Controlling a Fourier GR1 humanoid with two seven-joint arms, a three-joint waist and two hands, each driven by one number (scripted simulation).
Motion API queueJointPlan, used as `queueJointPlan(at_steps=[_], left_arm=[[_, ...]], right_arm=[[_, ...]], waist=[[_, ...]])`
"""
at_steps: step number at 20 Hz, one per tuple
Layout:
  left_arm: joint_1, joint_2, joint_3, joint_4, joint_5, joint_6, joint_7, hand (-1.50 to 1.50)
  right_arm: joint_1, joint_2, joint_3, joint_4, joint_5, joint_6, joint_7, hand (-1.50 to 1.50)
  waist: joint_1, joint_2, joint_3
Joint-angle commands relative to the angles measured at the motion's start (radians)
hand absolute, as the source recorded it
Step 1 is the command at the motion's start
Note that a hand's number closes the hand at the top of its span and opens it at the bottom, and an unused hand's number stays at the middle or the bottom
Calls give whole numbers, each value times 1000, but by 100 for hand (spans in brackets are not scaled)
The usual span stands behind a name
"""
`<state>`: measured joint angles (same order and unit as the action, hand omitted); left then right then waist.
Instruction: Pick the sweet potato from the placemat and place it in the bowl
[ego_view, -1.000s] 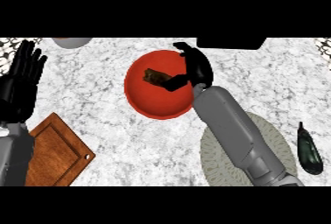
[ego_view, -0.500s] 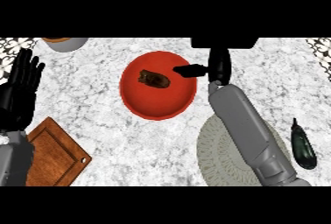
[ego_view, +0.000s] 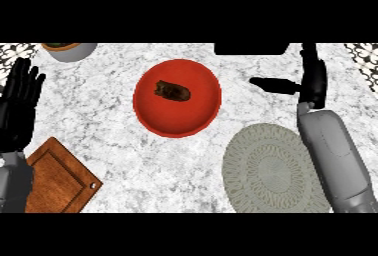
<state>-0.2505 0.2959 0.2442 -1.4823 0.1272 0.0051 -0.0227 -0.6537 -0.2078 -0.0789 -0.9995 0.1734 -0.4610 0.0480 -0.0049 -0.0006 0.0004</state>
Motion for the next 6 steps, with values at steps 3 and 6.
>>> queueJointPlan(at_steps=[3, 6], left_arm=[[11, 11, 20, -25, 24, -12, 24, 0], [10, -17, -10, -9, -9, -5, -15, 0]], right_arm=[[192, -119, -118, -65, -142, 170, -154, -150], [132, -134, -157, 30, -175, 228, -201, -150]], waist=[[1, 0, 0], [9, 2, 0]])
